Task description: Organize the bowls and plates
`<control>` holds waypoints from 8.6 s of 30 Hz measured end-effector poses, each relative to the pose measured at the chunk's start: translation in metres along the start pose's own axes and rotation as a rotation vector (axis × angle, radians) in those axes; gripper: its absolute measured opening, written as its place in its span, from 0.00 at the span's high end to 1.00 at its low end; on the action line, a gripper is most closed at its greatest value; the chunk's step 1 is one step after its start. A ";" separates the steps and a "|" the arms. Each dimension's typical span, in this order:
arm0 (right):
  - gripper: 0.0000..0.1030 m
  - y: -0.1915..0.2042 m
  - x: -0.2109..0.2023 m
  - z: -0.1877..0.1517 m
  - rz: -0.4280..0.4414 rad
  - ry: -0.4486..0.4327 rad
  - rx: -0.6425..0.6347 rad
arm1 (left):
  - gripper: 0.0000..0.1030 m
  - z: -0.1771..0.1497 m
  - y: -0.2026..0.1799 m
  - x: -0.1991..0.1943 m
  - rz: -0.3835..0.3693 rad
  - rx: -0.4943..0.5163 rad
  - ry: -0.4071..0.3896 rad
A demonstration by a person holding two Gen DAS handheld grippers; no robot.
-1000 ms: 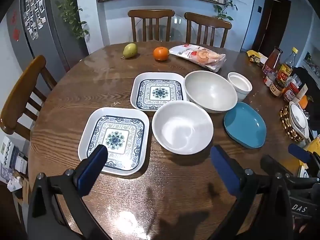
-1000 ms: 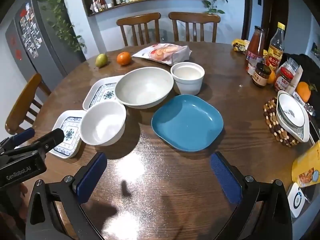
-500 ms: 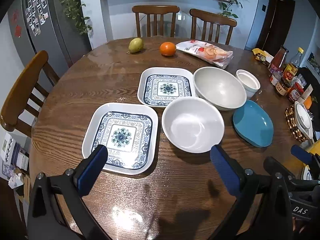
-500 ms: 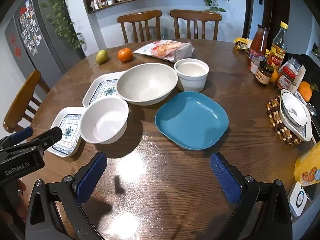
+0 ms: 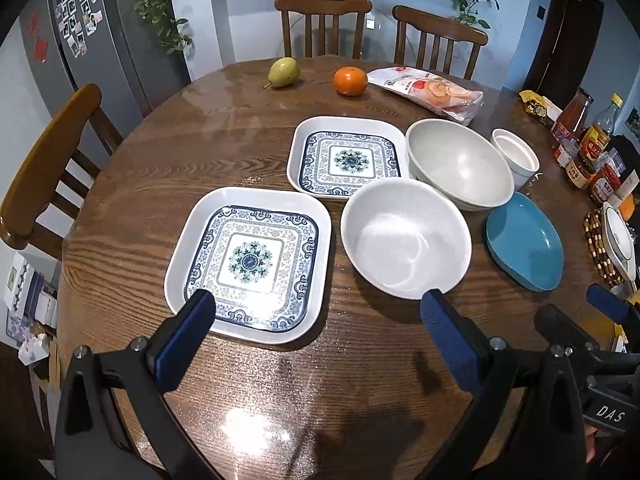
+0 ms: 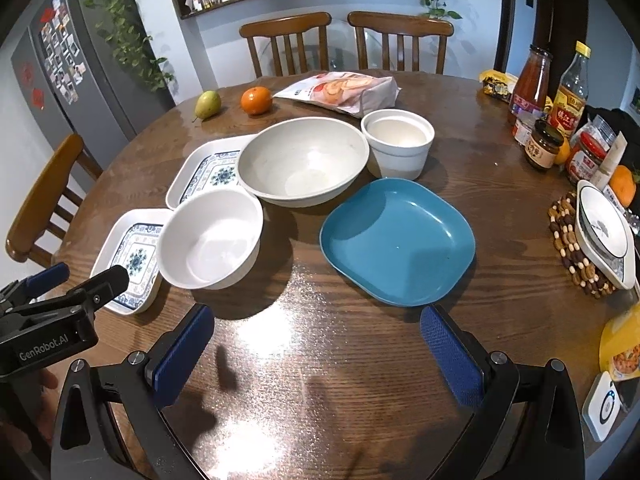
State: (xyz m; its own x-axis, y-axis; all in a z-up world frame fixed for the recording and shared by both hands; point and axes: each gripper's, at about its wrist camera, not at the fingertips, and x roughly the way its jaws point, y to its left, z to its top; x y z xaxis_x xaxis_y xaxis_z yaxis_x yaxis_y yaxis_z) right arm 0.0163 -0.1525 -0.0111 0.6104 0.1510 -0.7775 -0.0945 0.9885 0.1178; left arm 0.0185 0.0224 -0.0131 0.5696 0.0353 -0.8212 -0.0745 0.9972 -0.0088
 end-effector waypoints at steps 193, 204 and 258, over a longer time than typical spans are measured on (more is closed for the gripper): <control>0.76 0.212 0.204 0.124 0.149 0.282 -0.189 | 0.93 0.102 0.189 0.145 -0.073 -0.125 0.261; 0.92 0.206 0.179 0.129 0.177 0.198 -0.175 | 0.92 0.101 0.186 0.123 -0.060 -0.123 0.183; 0.88 0.202 0.092 -0.001 0.315 0.262 -0.201 | 0.89 -0.026 0.176 0.045 0.075 -0.126 0.198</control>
State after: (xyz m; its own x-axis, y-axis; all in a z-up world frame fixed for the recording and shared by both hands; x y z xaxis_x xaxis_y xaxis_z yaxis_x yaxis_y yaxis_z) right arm 0.0525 0.0614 -0.0594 0.3103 0.4134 -0.8560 -0.4103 0.8705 0.2717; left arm 0.0096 0.1978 -0.0663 0.3882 0.0833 -0.9178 -0.2196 0.9756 -0.0043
